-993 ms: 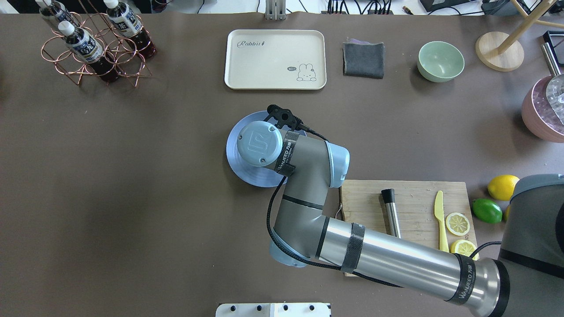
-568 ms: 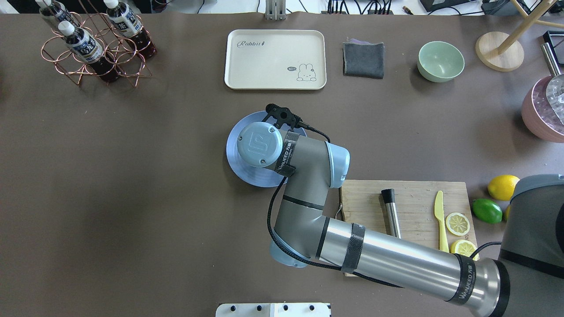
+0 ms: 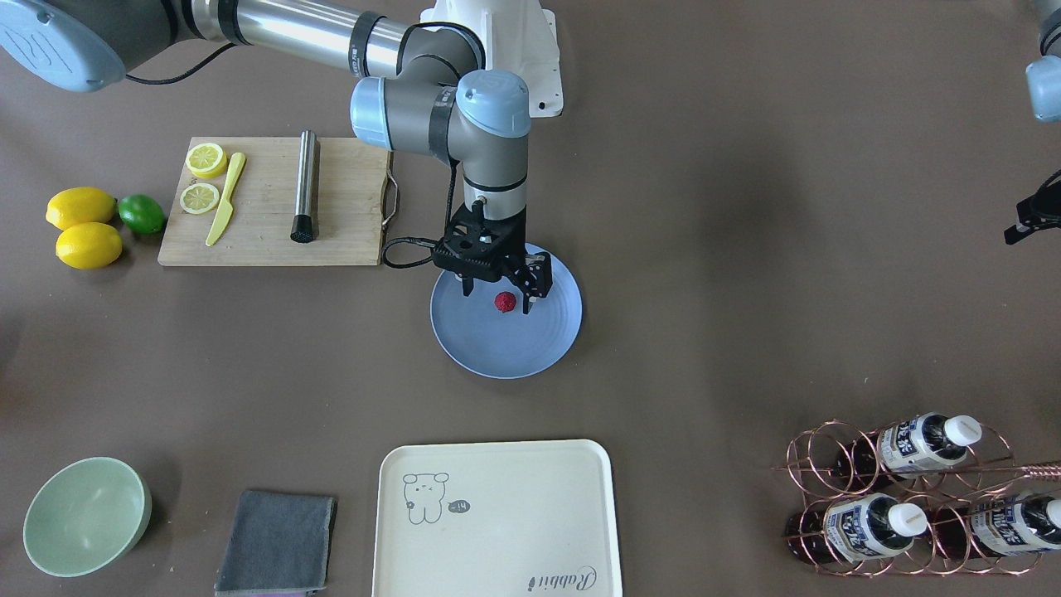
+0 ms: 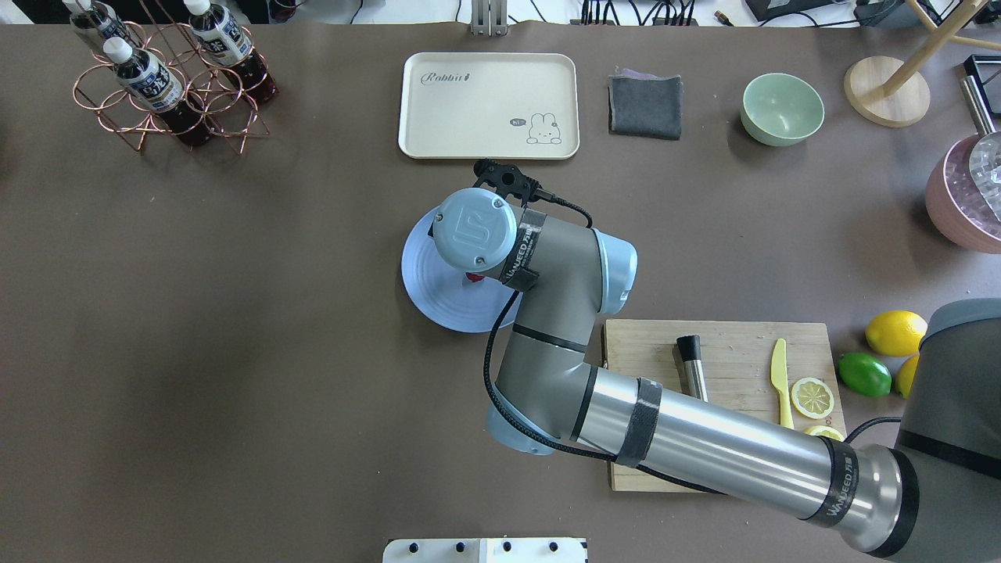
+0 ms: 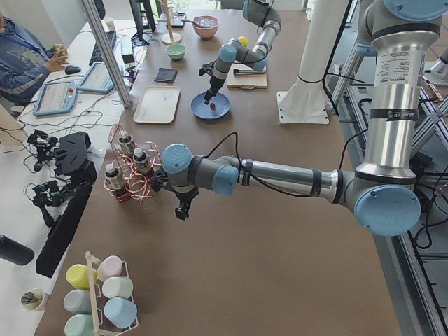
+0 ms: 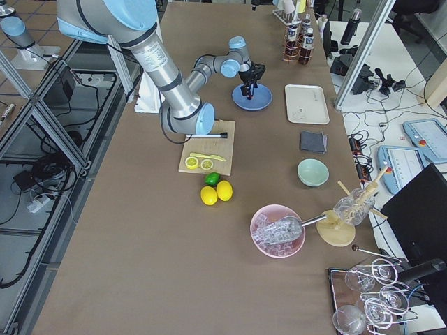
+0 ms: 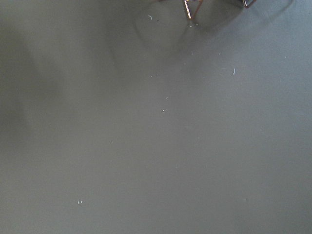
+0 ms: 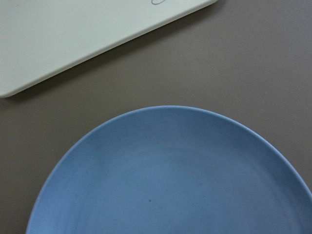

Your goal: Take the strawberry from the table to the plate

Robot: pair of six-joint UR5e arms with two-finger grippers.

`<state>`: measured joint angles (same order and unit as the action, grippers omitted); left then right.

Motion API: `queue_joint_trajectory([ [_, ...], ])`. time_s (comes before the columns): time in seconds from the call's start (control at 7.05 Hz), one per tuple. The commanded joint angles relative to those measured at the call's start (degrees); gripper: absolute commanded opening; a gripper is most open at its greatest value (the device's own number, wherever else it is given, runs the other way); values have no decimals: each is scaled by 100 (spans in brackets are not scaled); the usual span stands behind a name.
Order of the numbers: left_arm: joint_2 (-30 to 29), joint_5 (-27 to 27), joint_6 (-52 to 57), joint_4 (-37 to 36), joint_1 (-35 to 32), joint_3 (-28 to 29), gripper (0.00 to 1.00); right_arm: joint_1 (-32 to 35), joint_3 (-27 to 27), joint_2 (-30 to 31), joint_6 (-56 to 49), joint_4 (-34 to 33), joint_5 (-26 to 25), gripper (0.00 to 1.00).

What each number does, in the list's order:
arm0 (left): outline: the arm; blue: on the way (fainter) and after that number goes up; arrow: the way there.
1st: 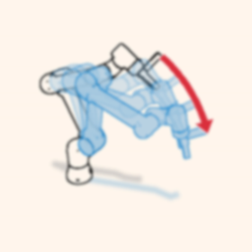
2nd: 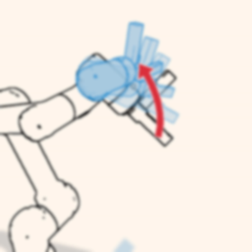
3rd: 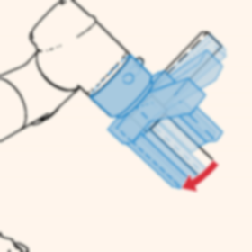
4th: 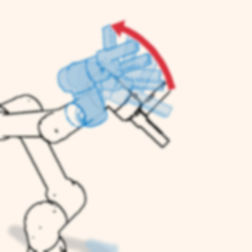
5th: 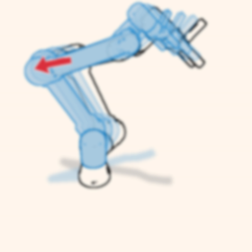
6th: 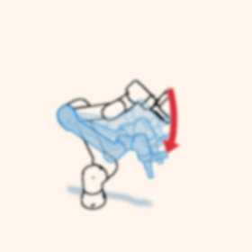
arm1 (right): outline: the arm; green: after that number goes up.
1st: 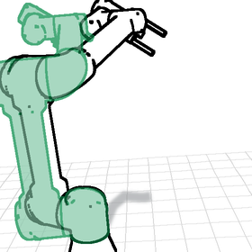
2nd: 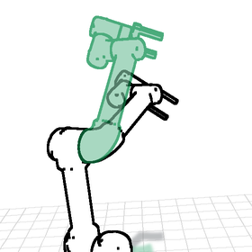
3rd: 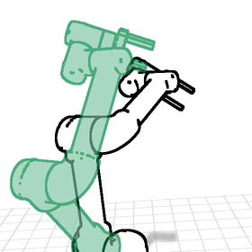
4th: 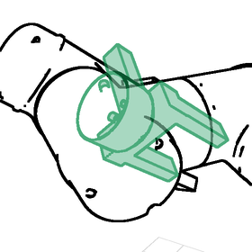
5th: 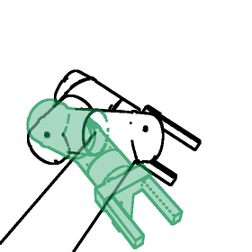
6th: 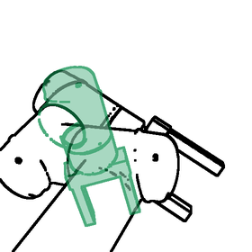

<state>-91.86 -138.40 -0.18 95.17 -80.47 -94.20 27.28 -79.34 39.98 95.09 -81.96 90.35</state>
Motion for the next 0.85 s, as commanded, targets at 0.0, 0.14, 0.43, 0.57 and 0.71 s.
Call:
queue_joint_trajectory([
  [0.0, -16, 478, 9, -681, -65, -11, 98, 548, -457, 473, -715, -30, 621, 100],
  [0.14, -16, 568, 157, -884, -196, -2, 98, 907, -869, 884, -1112, -48, 1051, 100],
  [0.43, -25, 569, 1227, -1524, -687, 24, 98, 1803, -1853, 2052, -2496, -48, 1772, 100],
  [0.57, 18, 560, 1257, -1536, -706, 24, 98, 2390, -2092, 2571, -3296, -57, 2272, 100],
  [0.71, 27, 551, 1257, -1527, -707, 33, 98, 2988, -2130, 3063, -4400, -57, 2729, 100],
])
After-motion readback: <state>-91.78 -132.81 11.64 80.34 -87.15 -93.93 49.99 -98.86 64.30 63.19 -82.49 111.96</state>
